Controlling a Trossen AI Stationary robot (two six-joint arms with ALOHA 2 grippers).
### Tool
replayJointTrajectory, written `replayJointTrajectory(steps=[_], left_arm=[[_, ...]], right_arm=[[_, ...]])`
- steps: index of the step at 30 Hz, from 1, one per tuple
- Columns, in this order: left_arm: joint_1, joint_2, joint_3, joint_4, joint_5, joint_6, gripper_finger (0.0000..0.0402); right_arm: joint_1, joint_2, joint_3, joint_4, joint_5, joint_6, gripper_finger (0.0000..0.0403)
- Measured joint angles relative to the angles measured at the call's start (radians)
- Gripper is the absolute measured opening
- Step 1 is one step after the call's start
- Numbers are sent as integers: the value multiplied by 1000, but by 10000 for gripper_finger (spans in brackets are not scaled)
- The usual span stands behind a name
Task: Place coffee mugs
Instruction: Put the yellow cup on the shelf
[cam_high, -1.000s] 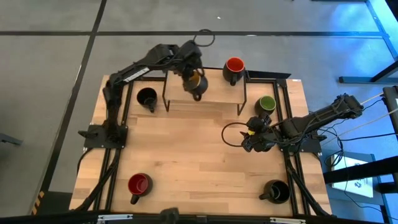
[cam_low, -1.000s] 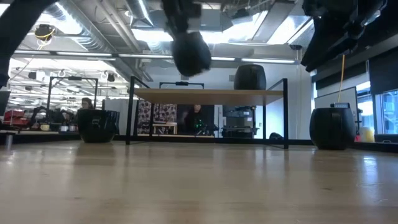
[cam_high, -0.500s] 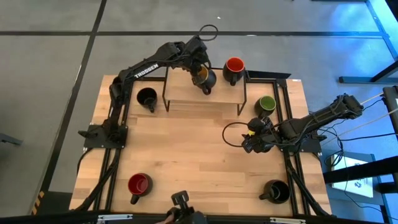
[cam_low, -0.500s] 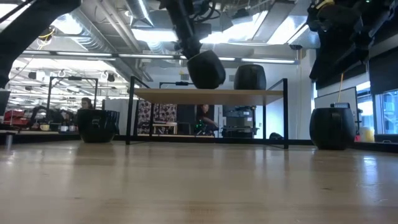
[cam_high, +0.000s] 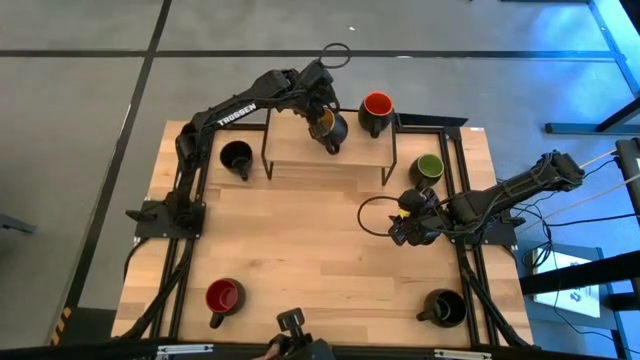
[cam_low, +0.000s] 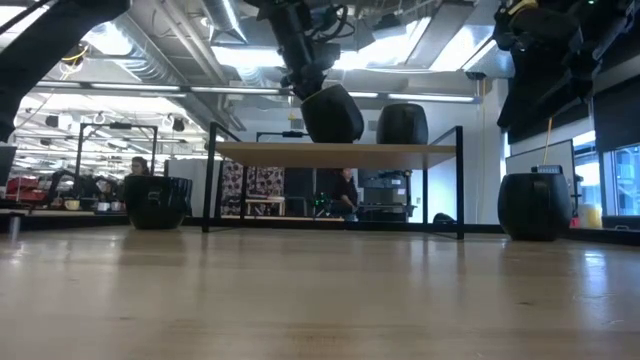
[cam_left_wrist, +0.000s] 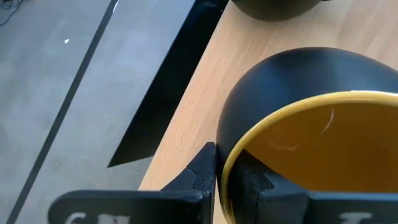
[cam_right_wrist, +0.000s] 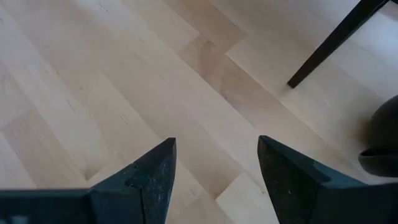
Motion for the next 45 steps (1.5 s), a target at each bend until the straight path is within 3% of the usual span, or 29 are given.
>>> replayJointTrajectory(steps=[19,33,39,45], left_arm=[[-3,0,-2,103,9,-17,111],[-7,-1,33,178,8,-15,116],[-41,-16,171,74,37,-15,116],[-86,-71,113,-51,51,-32,116]], right_arm=[[0,0,0,-1,5,-1,214],[0,0,0,-7,27,-3,214],[0,0,0,-8,32,-3,214],[0,0,-1,-12,31,-5,214]])
